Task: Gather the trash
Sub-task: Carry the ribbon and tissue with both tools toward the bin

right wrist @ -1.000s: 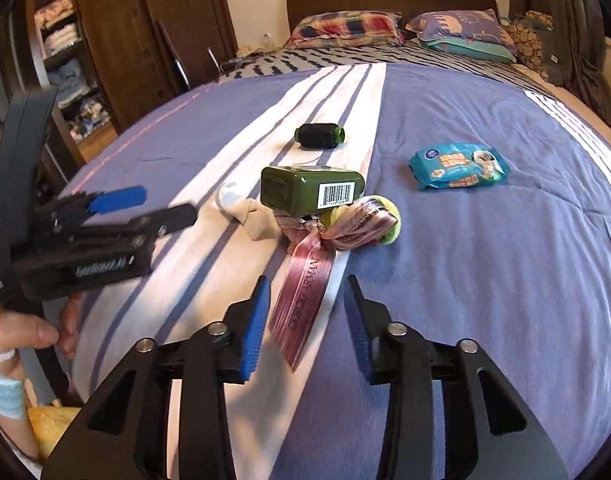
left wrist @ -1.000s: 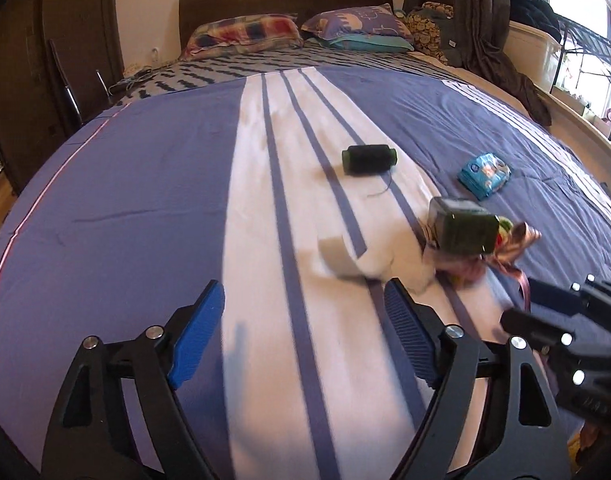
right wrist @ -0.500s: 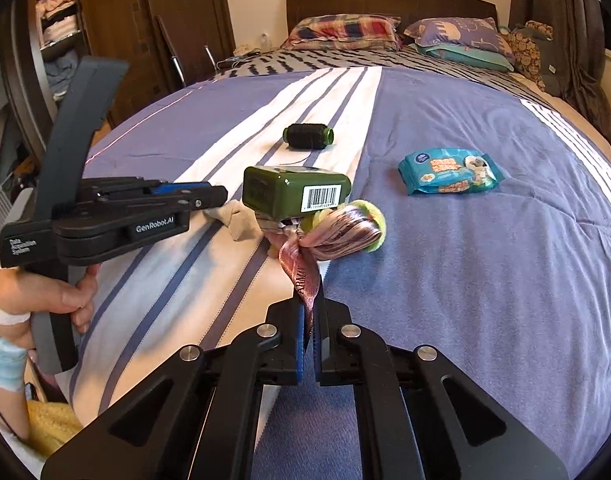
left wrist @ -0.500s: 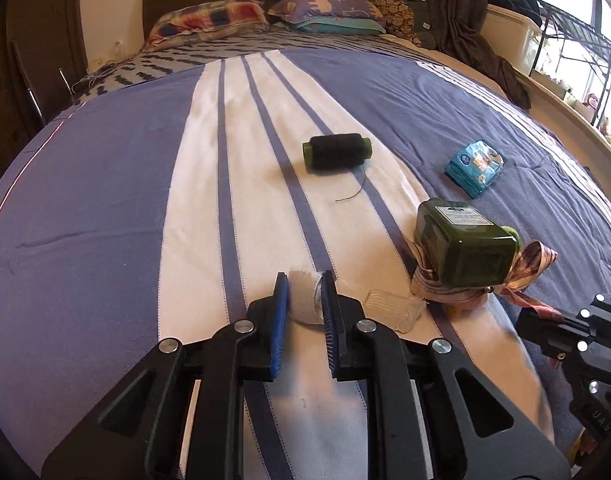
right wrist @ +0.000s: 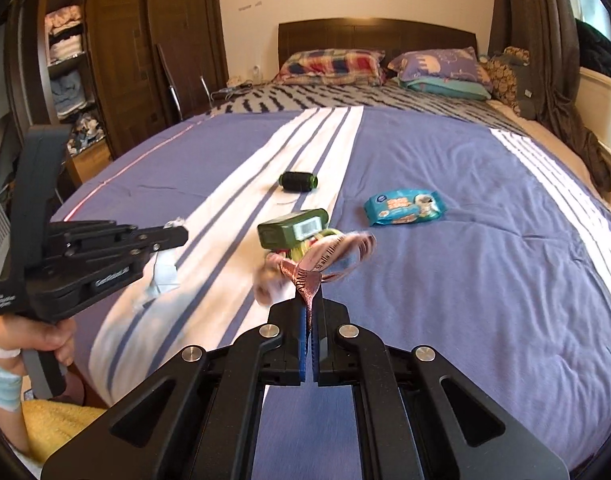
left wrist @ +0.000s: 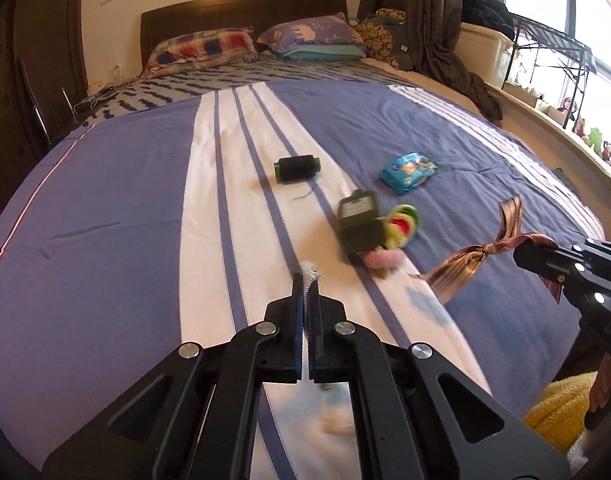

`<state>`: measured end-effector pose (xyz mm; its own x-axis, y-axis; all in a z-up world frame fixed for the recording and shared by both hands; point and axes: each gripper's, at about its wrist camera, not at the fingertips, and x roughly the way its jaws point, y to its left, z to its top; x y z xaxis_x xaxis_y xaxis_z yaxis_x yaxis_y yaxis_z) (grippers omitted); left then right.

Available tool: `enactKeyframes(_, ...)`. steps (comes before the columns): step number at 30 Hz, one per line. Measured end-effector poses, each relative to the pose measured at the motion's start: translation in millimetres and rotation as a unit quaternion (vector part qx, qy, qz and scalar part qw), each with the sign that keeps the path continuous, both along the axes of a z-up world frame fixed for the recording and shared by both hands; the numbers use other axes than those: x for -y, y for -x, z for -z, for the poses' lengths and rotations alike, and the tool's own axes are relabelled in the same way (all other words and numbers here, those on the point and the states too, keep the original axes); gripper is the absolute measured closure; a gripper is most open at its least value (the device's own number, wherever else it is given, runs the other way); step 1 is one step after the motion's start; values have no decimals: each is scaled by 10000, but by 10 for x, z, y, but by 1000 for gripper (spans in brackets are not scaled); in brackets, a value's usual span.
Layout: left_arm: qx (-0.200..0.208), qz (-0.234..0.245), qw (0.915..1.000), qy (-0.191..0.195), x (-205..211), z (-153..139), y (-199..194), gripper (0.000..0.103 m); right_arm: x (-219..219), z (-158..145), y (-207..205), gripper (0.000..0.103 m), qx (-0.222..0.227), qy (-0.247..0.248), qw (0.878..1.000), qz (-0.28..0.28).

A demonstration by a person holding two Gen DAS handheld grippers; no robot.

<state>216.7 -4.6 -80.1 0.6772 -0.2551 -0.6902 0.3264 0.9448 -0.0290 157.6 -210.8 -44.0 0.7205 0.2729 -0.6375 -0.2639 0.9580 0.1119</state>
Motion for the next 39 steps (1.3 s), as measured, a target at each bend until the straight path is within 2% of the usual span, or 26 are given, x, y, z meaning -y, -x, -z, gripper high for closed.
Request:
enactKeyframes(10, 184, 200, 9991, 318, 53, -305, 909, 103, 136, -248, 701, 100, 235, 42, 9997, 61)
enactKeyframes(18, 110, 476, 9983, 324, 209, -199, 1586, 103, 204, -152, 1205, 100, 80, -17, 10000, -15)
enactKeyframes(26, -263, 493, 9975, 425, 233, 165, 2068, 103, 161, 173, 1609, 100, -319, -95, 9993, -194)
enactKeyframes(29, -512, 486, 9966, 432, 239, 397, 2191, 103, 117, 347, 1729, 100, -535, -71, 9982, -268)
enactKeyframes(39, -1385, 338, 9888, 442, 148, 1234, 2319, 103, -49, 1178, 1867, 100, -1585, 129, 9862, -463)
